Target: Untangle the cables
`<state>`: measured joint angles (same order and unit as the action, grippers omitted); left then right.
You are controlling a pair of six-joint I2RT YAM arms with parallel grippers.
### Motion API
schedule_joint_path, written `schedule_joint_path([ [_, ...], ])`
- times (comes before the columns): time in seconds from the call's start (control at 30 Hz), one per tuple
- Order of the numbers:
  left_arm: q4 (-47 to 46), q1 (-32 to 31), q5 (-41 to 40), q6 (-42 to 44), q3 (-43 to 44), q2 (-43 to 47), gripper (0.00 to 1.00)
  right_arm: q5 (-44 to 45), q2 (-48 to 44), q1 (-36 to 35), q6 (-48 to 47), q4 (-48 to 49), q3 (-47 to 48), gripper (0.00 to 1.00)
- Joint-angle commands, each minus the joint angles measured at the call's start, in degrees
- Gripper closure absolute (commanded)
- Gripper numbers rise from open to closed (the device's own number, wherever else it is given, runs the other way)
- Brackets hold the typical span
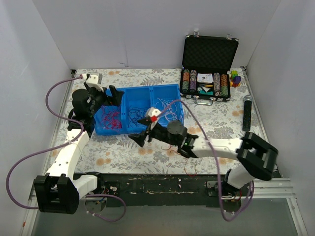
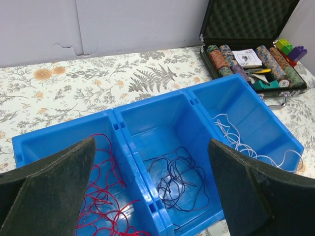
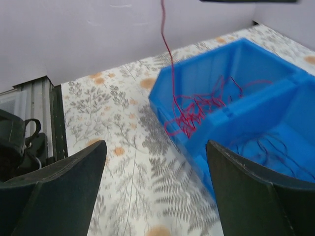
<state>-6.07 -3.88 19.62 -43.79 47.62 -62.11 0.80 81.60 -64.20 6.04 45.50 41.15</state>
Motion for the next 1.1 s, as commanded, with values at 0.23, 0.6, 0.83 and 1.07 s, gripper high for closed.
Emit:
schedule_joint_path([
  [0.23, 1.67, 0.10, -1.52, -6.22, 4.59, -0.82, 0.02, -13.89, 25.17, 0.40, -2.26, 27.98, 21.77, 0.13],
  [0.6, 3.60, 0.10, -1.15, -5.16, 4.59, 1.11, 0.02, -18.54, 39.41, 5.40, 4.31, 33.24, 35.66, 0.28],
  [0.83, 3.69, 0.10, -2.65, -2.62, 4.68, 1.64, 0.02, -25.66, 45.74, 8.04, 10.91, 36.24, 42.87, 0.50],
  [1.07, 3.34, 0.10, -1.69, -2.00, 4.94, 1.55, 0.02, -34.01, 47.42, 8.57, 14.26, 38.17, 45.25, 0.47],
])
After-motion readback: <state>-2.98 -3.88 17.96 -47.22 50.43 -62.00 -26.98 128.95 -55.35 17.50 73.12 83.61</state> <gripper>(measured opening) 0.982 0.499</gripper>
